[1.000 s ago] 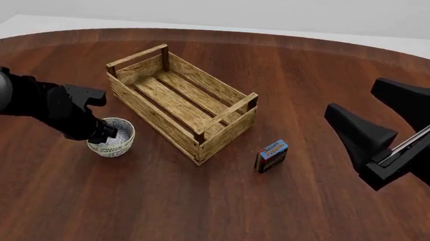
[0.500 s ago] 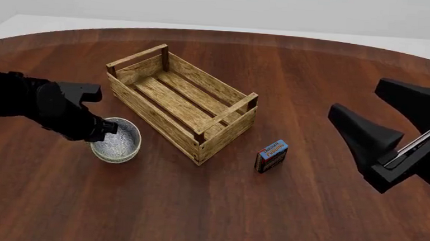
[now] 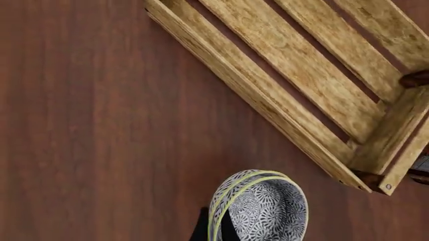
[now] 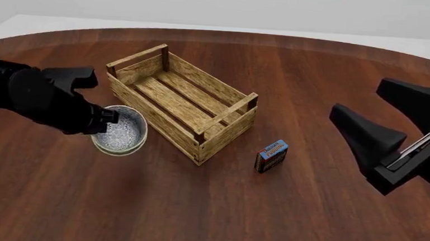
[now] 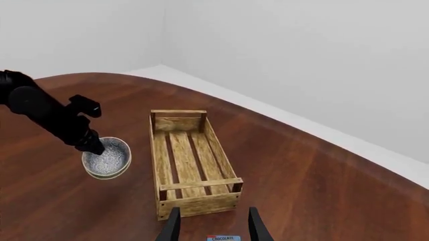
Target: Stack the right bowl on the left bowl and place them in the tray.
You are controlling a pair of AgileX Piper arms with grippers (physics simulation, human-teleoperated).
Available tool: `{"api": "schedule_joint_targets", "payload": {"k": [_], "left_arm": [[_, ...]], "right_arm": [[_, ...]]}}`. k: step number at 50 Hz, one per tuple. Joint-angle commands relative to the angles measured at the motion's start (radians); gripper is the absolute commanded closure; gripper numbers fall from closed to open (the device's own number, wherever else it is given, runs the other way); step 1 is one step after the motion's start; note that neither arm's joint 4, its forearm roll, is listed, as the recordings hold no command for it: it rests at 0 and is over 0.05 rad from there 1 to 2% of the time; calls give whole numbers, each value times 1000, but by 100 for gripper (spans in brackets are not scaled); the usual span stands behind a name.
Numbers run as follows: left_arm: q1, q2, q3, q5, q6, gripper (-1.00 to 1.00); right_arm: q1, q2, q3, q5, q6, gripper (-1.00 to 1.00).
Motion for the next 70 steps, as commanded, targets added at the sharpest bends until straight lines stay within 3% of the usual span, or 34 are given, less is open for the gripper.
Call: {"api": "schedule_joint_targets", "payload": {"k": [1,17,22,49,50,51,52,70], "left_arm": [[10,-78,-71,75,-53,100],[-13,-140,-242,228,-85,100],[-68,-160,-223,218,-146,100],[-68,-160,-223,218,-146,100],[-32,-113,-277,223,-143,100],[-43,-137,-236,220,-137,100],[-40,-138,-236,218,-144,100],[-35,-108,-262,217,-140,100]], "right_arm": [[1,-20,-1,15,1,-100],[-1,-63,-5,50,3,-100],[0,-70,-6,56,0,-100],[0,-70,-6,56,0,-100],[-1,25,6,-12,9,-100],[1,-71,-6,56,1,-100],[1,-75,-7,61,1,-100],[2,-59,-3,49,0,-100]]}}
